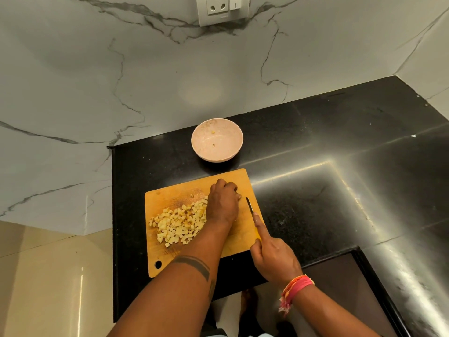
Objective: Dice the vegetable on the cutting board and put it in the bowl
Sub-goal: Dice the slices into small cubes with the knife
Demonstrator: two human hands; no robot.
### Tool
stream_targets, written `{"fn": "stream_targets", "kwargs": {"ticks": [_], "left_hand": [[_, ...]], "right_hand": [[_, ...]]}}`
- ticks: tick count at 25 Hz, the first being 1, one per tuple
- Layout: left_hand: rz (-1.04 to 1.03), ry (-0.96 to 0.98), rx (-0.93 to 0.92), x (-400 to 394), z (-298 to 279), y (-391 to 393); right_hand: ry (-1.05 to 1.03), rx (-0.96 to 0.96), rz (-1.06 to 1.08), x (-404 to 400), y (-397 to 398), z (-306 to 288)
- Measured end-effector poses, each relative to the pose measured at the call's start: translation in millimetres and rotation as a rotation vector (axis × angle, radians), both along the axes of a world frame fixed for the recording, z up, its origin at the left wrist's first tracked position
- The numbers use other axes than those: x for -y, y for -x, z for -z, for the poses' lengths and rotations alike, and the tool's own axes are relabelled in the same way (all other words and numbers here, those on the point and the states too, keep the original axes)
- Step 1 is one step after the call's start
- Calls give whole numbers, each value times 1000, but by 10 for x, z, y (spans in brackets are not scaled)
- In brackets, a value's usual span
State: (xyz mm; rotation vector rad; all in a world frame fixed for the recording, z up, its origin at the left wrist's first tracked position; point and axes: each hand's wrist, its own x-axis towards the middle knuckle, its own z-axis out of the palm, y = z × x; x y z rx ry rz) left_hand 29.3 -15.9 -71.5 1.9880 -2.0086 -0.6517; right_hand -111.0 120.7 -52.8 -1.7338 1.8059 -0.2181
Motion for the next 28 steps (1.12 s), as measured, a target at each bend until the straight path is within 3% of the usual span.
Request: {"fn": "stream_targets", "kwargs": {"ticks": [3,9,14,24,28], "left_hand": [[-29,-39,-63,-35,10,-89],[185,48,-36,-411,32,-245],[-26,111,47,-487,47,-261],[-36,86,84,-411,52,-159],[-46,63,103,-408,38,-165]], "right_hand": [[-3,52,17,-15,52,2],[-6,90,33,-58,64,16],[-13,53,-28,-14,-69,-10],[-69,-113,-128,152,-247,-22],[-100,-127,-147,-127,-170,17]]}}
